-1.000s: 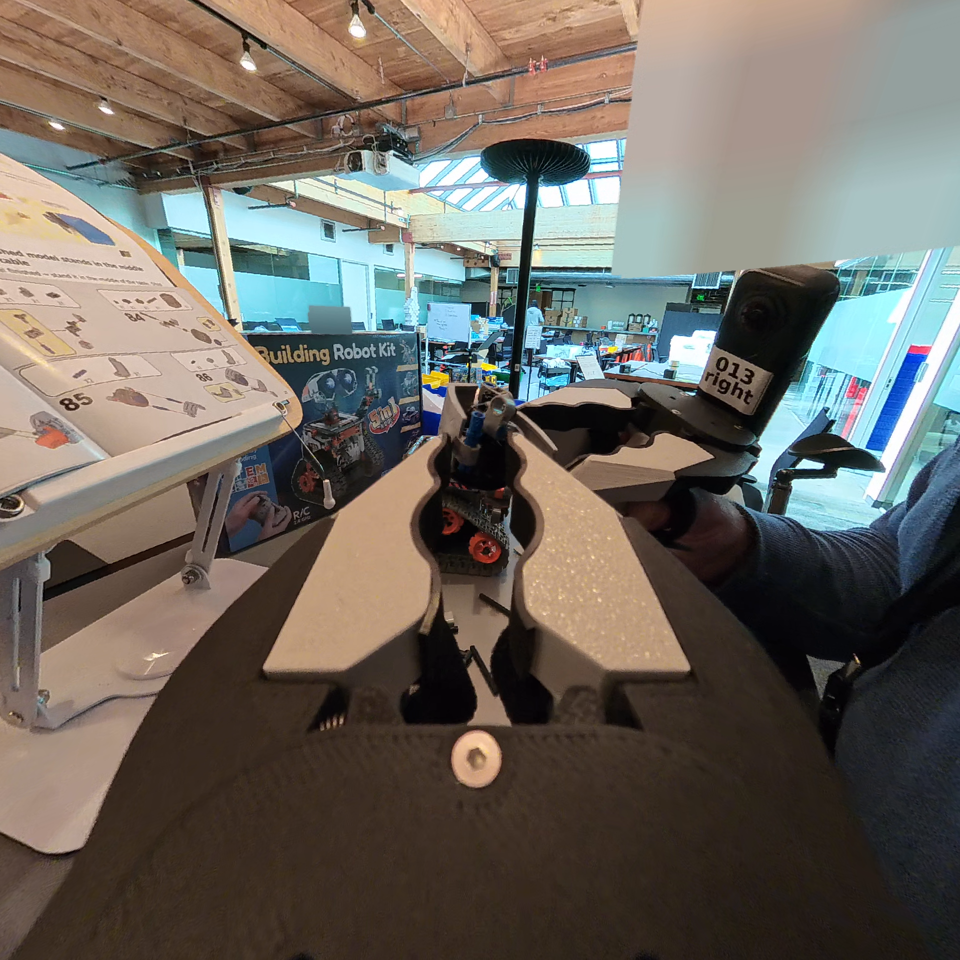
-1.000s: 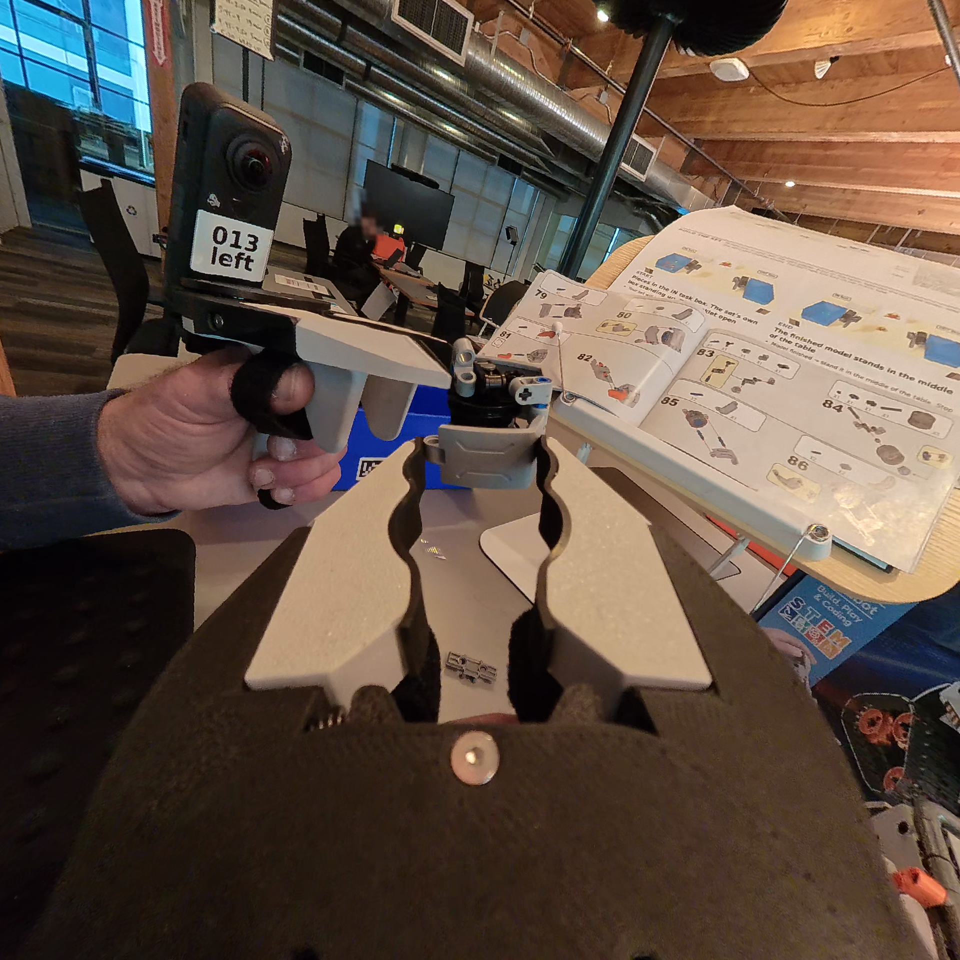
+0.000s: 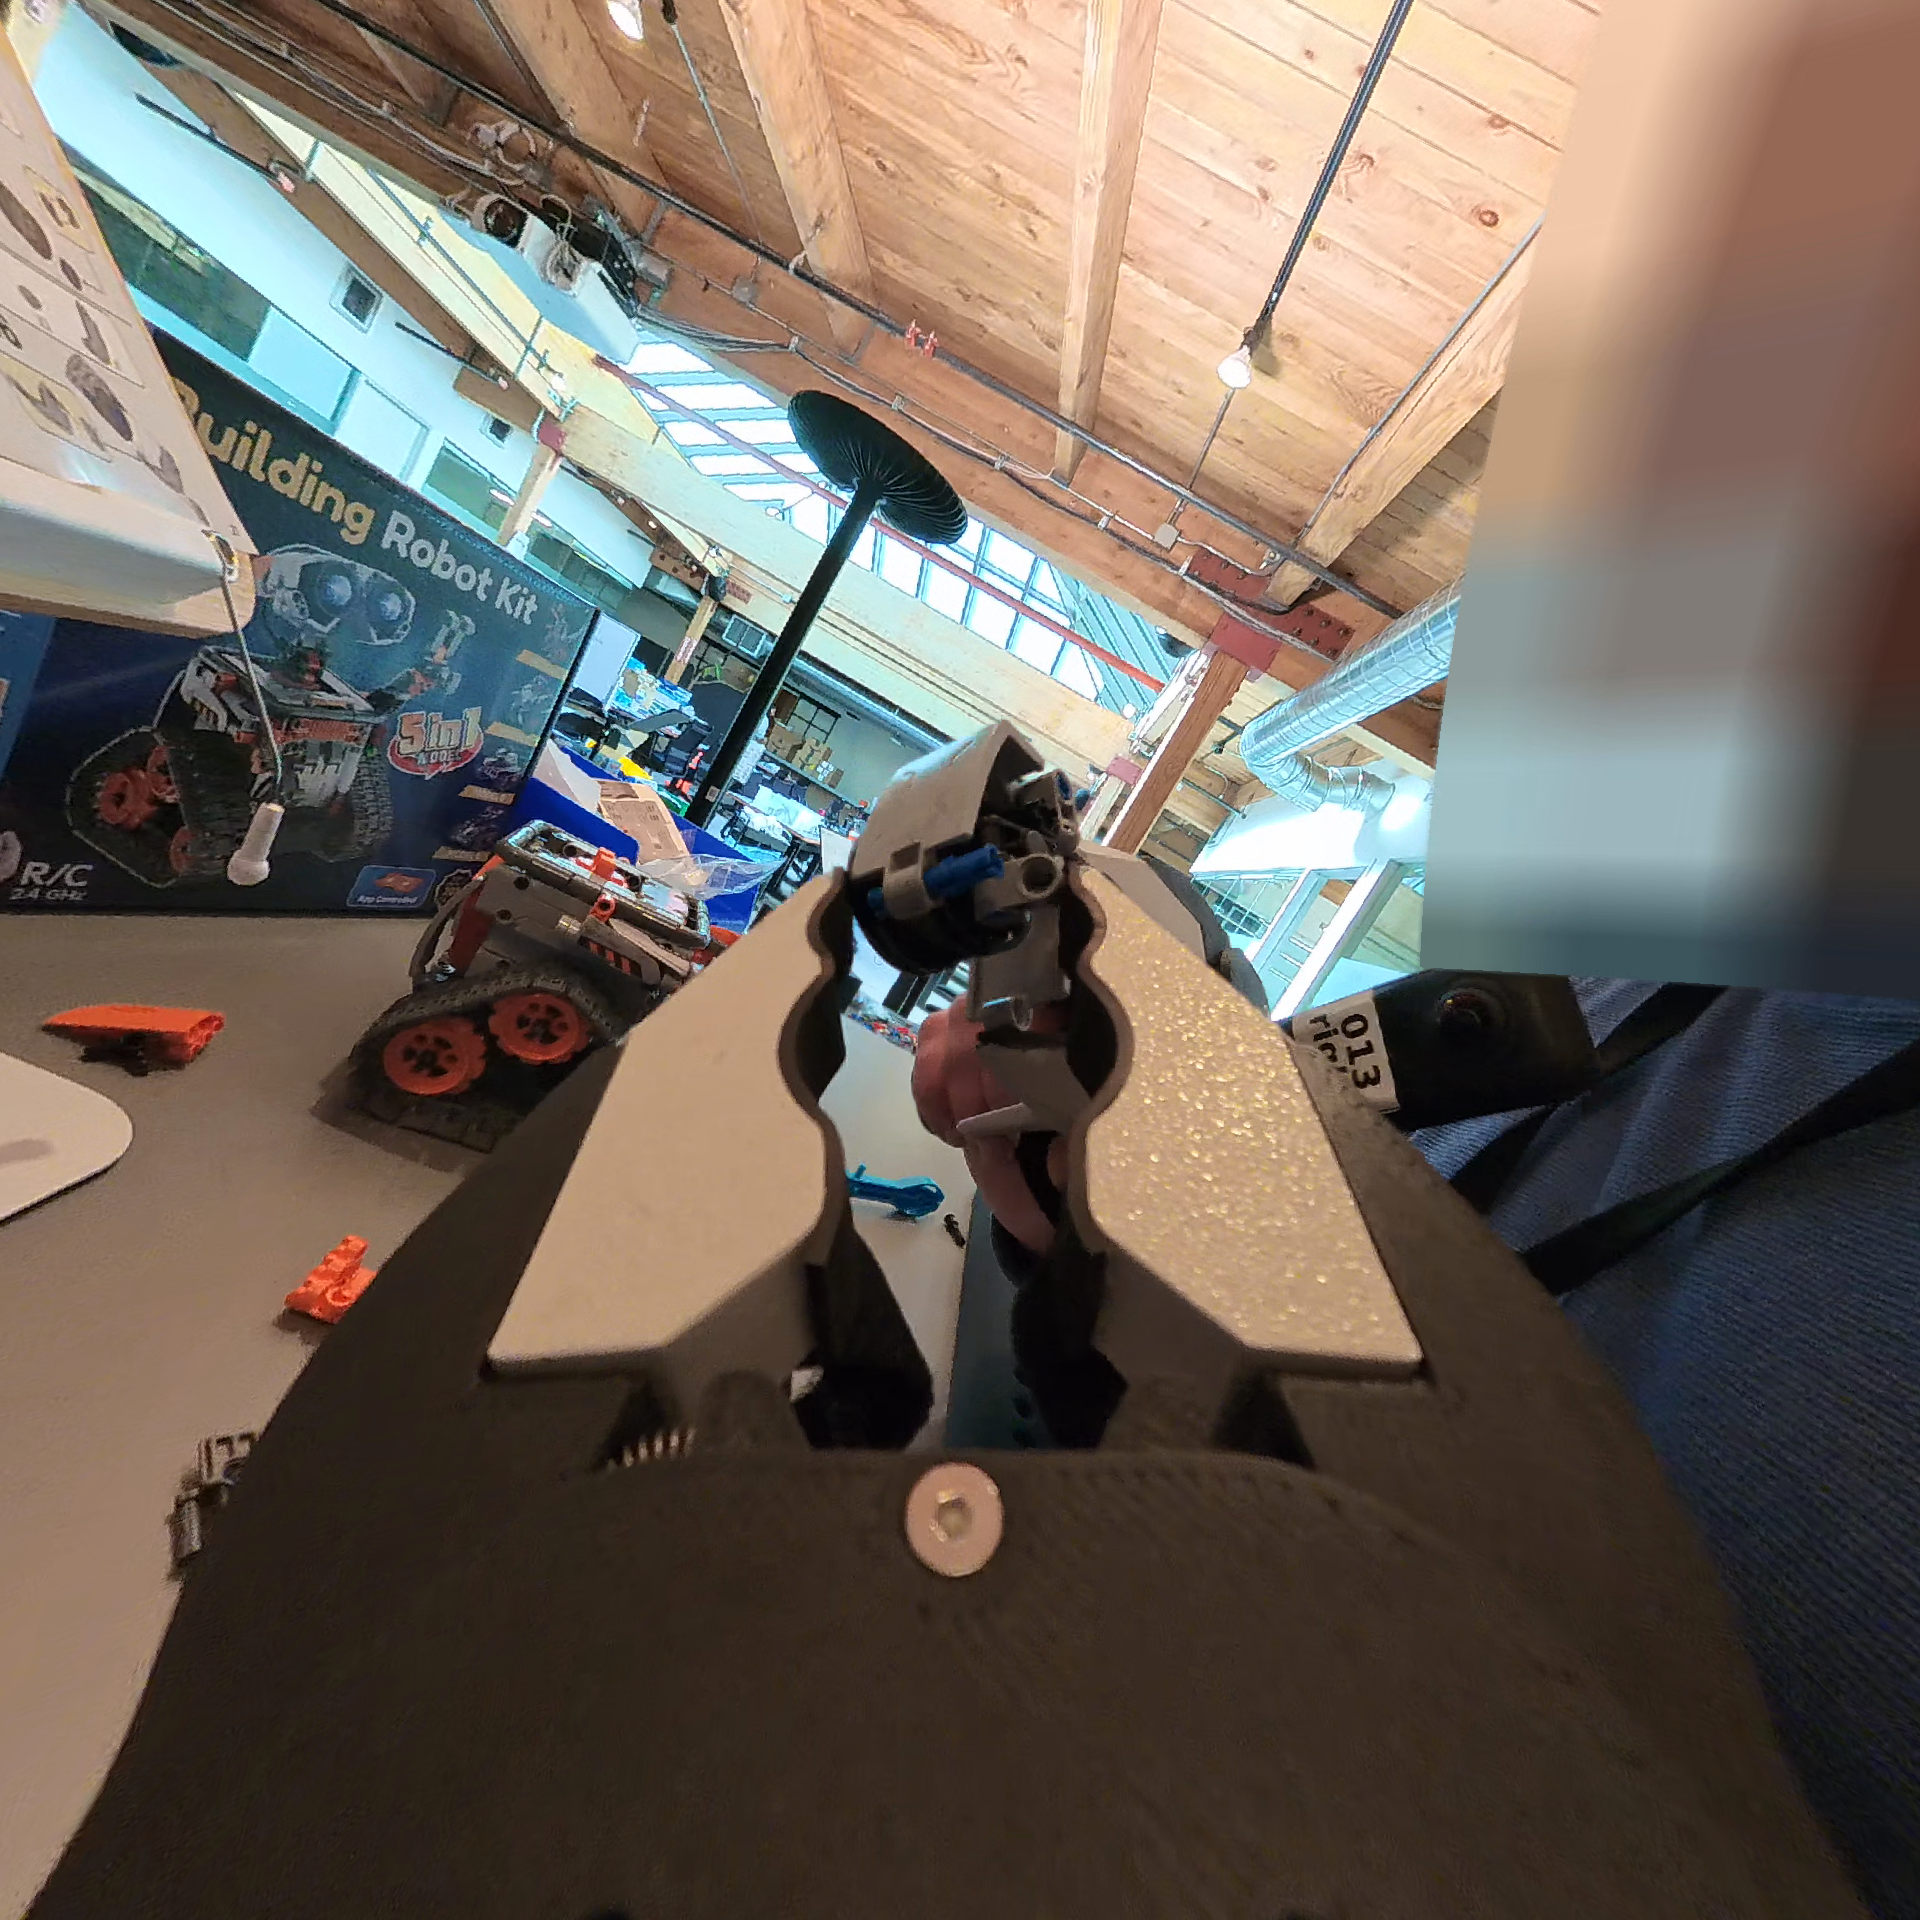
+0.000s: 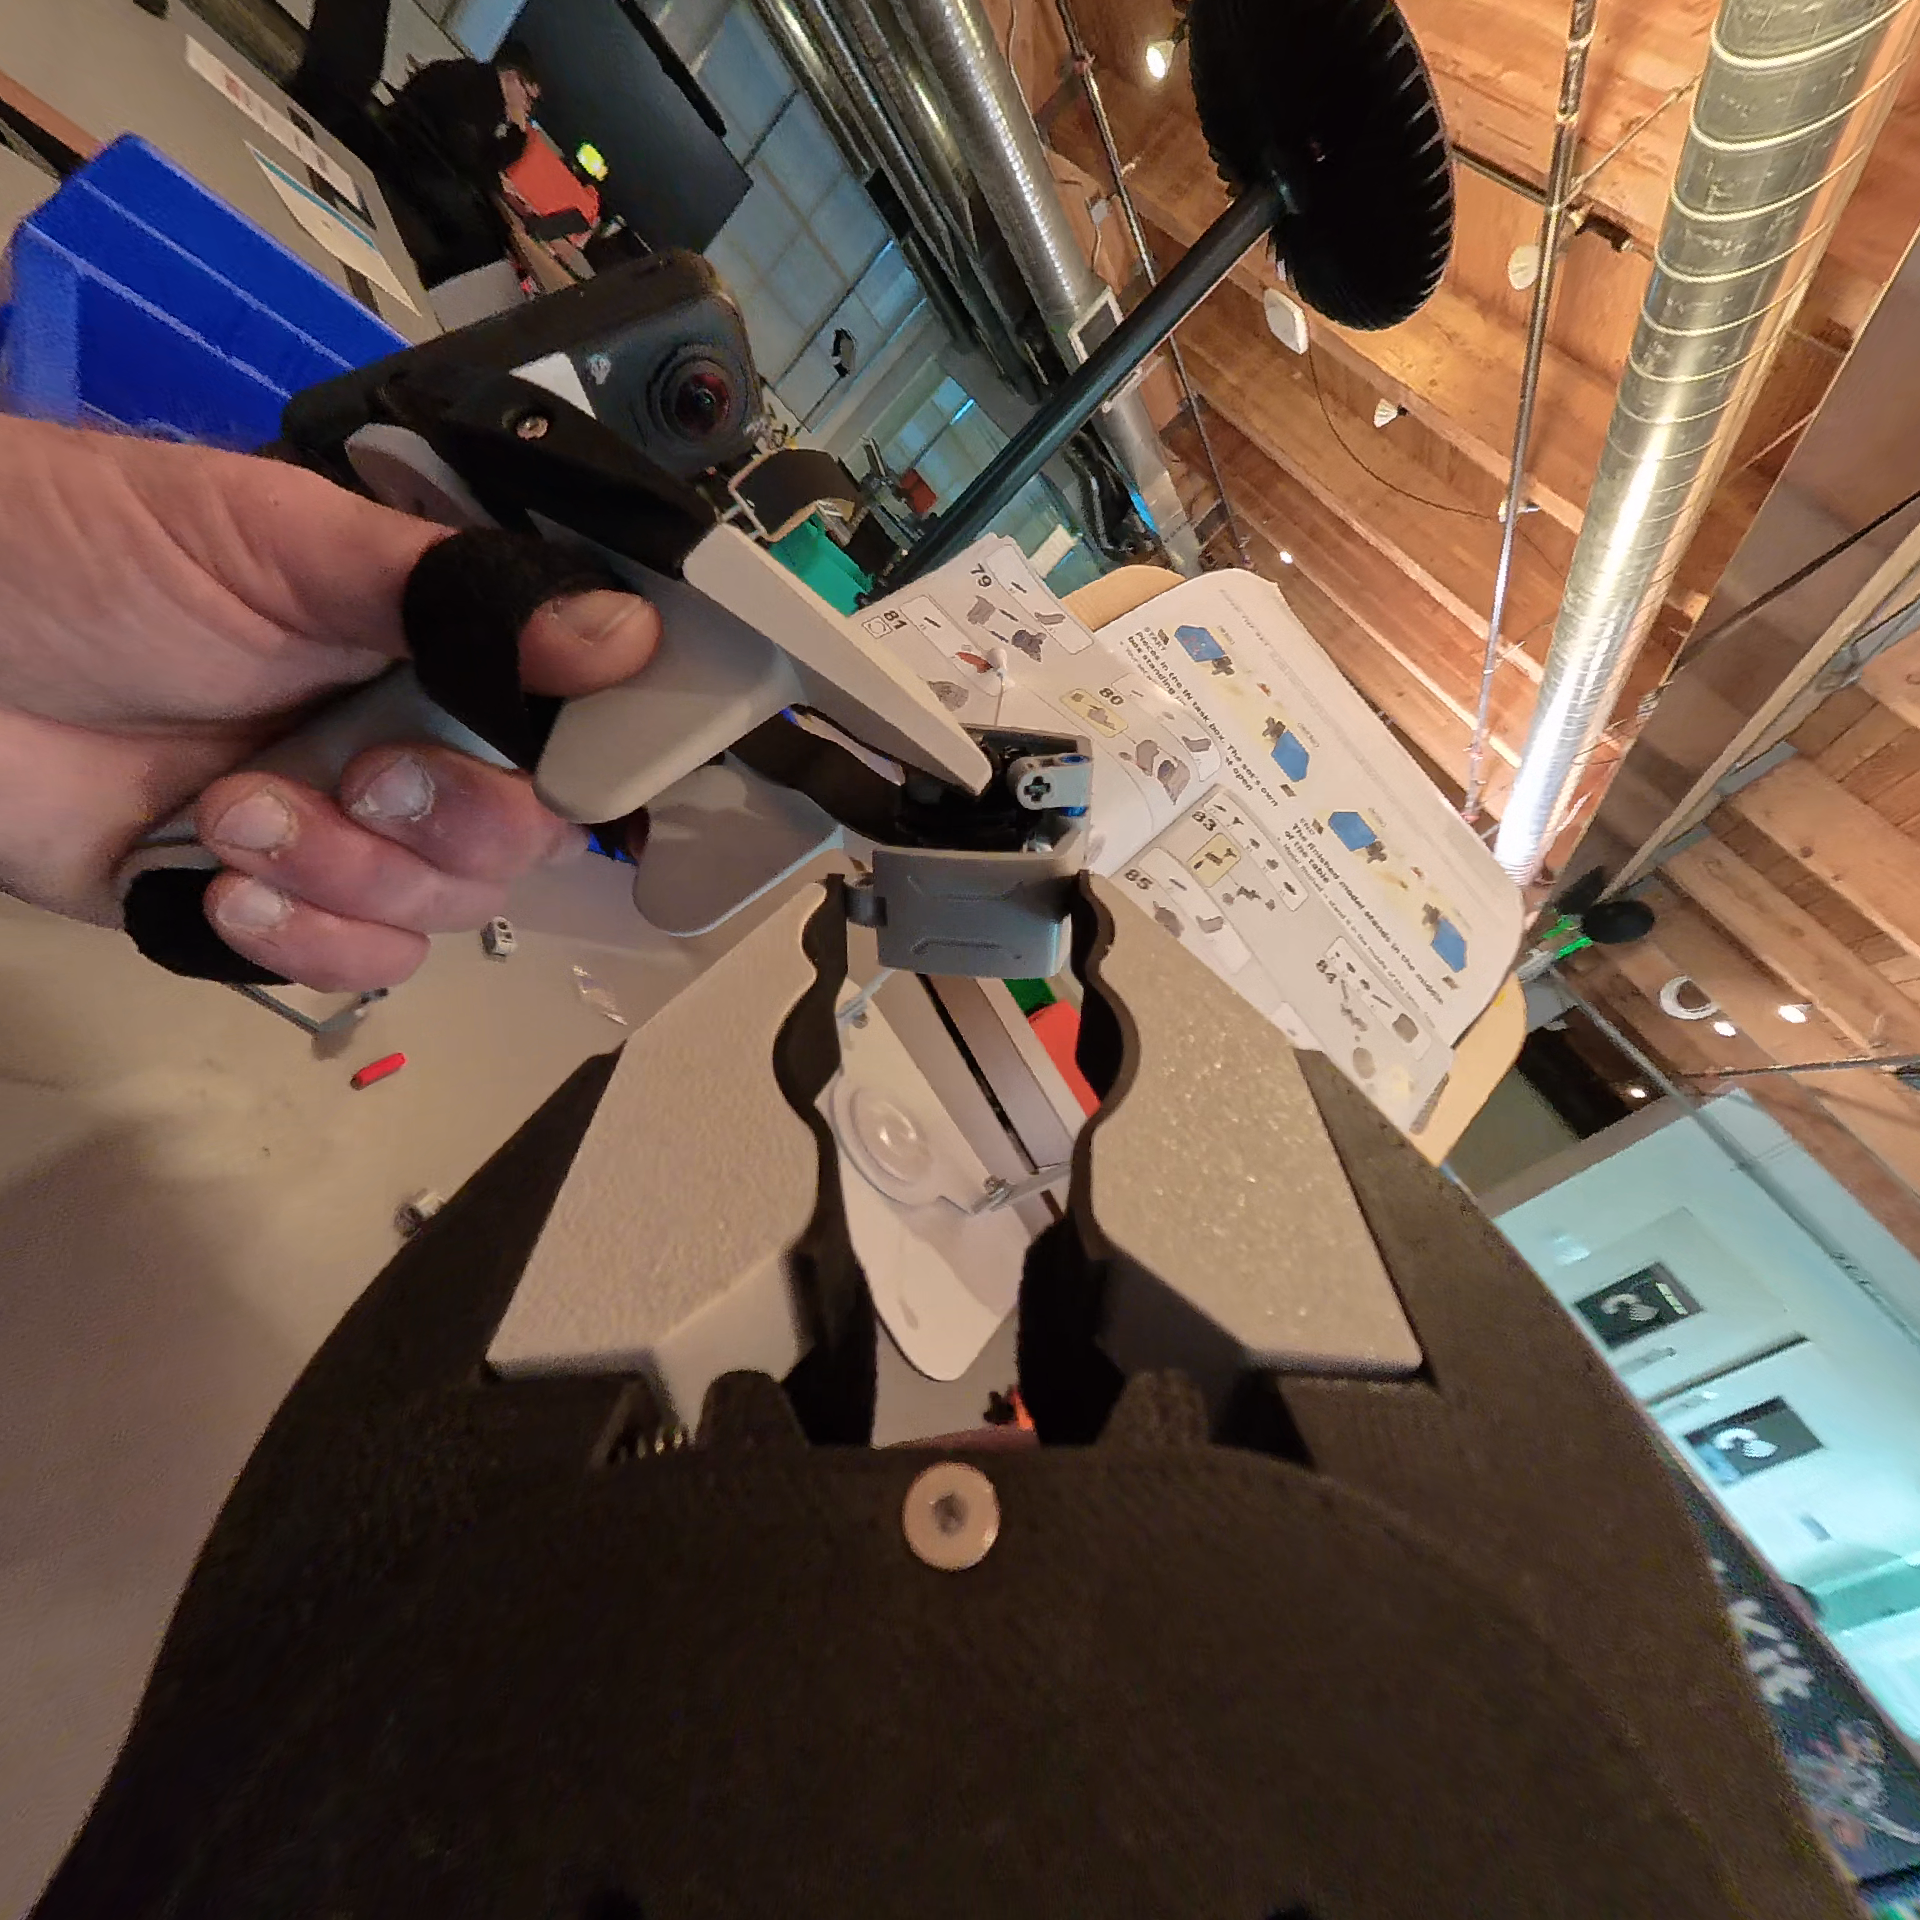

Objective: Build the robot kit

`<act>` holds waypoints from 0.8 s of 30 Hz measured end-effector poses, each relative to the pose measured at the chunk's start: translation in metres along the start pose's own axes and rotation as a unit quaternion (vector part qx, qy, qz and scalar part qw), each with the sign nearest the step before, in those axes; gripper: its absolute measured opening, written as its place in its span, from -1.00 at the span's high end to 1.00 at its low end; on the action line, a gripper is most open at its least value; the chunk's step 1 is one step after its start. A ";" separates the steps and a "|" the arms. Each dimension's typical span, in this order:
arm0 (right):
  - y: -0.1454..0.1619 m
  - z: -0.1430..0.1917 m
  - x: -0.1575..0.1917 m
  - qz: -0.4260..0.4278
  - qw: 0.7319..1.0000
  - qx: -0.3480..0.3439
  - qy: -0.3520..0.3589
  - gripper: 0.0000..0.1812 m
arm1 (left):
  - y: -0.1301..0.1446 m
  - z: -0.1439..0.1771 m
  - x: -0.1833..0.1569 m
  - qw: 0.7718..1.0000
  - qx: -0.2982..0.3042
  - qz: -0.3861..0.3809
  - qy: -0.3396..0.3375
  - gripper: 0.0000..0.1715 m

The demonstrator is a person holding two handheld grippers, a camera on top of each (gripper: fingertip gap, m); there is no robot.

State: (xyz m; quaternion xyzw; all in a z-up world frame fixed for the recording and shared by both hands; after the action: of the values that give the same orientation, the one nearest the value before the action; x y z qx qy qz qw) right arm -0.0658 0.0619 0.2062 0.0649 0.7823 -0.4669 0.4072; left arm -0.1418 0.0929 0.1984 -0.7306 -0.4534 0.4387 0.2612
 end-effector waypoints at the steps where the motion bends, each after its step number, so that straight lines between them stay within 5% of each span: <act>1: 0.000 0.000 0.000 -0.011 1.000 0.001 -0.005 0.55 | 0.000 0.000 0.001 1.000 -0.003 -0.001 -0.002 0.57; 24: 0.006 -0.007 -0.013 -0.111 0.993 0.019 -0.040 0.50 | -0.014 0.005 0.004 0.997 -0.054 -0.039 -0.025 0.58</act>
State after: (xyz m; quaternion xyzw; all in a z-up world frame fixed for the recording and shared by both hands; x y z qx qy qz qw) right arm -0.0585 0.0742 0.2130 -0.0331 0.7587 -0.5262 0.3826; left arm -0.1516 0.1023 0.2054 -0.7147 -0.5107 0.4208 0.2265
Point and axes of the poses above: each gripper's, where its closed fingertips meet, z back along the fingers, y out of its underside, x = y × z across the jaws, the point moved 5 cm from there along z, back along the fingers, and after that the axes turned 13 degrees about y, right-handed, at the moved point
